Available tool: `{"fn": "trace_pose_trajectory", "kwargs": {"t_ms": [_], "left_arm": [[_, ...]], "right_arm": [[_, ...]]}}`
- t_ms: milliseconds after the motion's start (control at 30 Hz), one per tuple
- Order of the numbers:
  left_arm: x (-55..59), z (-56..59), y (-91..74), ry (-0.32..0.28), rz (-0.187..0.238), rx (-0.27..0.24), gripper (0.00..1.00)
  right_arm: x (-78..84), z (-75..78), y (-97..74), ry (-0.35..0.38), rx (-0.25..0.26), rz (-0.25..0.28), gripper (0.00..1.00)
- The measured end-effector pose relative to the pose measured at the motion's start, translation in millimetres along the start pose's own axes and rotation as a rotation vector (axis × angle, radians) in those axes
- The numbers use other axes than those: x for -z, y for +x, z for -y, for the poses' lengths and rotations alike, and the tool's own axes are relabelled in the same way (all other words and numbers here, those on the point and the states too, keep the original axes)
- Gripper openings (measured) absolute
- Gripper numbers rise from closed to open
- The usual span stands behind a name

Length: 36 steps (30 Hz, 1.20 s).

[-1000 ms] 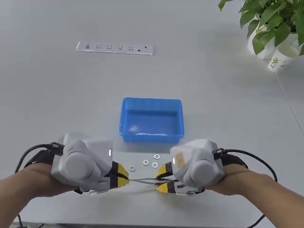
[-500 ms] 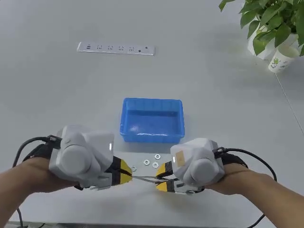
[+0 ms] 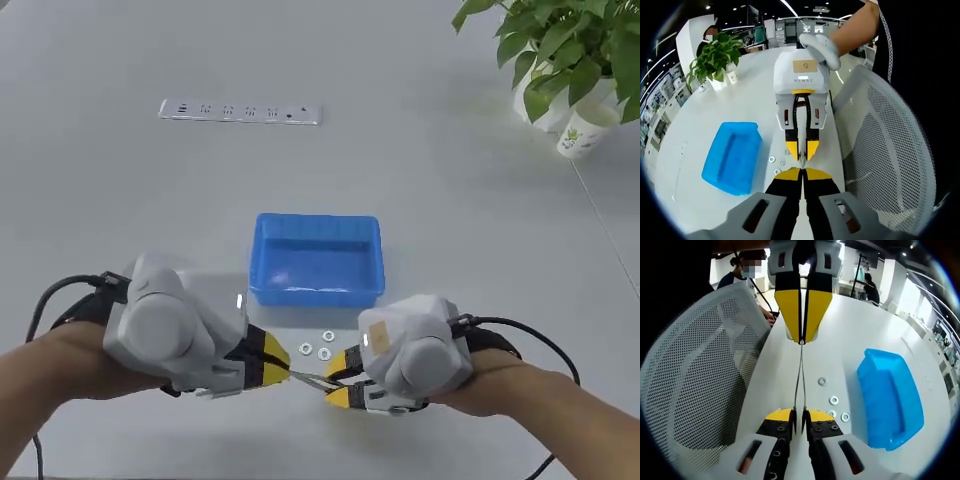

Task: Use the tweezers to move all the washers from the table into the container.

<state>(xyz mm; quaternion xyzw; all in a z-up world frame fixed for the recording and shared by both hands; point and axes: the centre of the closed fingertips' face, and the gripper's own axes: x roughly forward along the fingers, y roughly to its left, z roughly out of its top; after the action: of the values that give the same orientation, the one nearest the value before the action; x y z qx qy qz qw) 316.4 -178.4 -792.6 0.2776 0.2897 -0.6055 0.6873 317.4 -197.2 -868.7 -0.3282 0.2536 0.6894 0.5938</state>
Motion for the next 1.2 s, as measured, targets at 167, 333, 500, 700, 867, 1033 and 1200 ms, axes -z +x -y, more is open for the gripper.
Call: {"fn": "trace_pose_trajectory", "kwargs": {"t_ms": [167,333,500,700,867,1033,1200], "left_arm": [[-6.4,-0.5,-3.1,0.009,0.01,0.006,0.04],[-12.1,-0.1,-4.0,0.015,0.018,0.013,0.04],[-18.3,-0.4,-4.7,0.025,0.027,0.016,0.04],[-24.4,-1.3,-2.9,0.036,0.038,0.02,0.04],[-28.9,-2.4,-0.5,0.04,0.052,0.019,0.05],[-35.2,-2.1,2.8,0.045,0.073,0.024,0.05],[-37.5,-2.8,8.1,0.052,0.083,0.032,0.06]], "right_arm": [[-3.6,0.0,-0.3,0.009,0.005,0.012,0.12],[-6.8,-0.1,-0.2,0.016,0.006,0.021,0.12],[-9.6,0.2,0.6,0.023,0.006,0.033,0.12],[-10.9,0.0,2.3,0.03,0.006,0.04,0.12],[-10.5,0.4,0.7,0.045,0.01,0.048,0.12],[-8.7,0.0,-0.8,0.05,0.011,0.047,0.12],[-6.8,0.0,-2.3,0.042,0.016,0.047,0.11]]}}
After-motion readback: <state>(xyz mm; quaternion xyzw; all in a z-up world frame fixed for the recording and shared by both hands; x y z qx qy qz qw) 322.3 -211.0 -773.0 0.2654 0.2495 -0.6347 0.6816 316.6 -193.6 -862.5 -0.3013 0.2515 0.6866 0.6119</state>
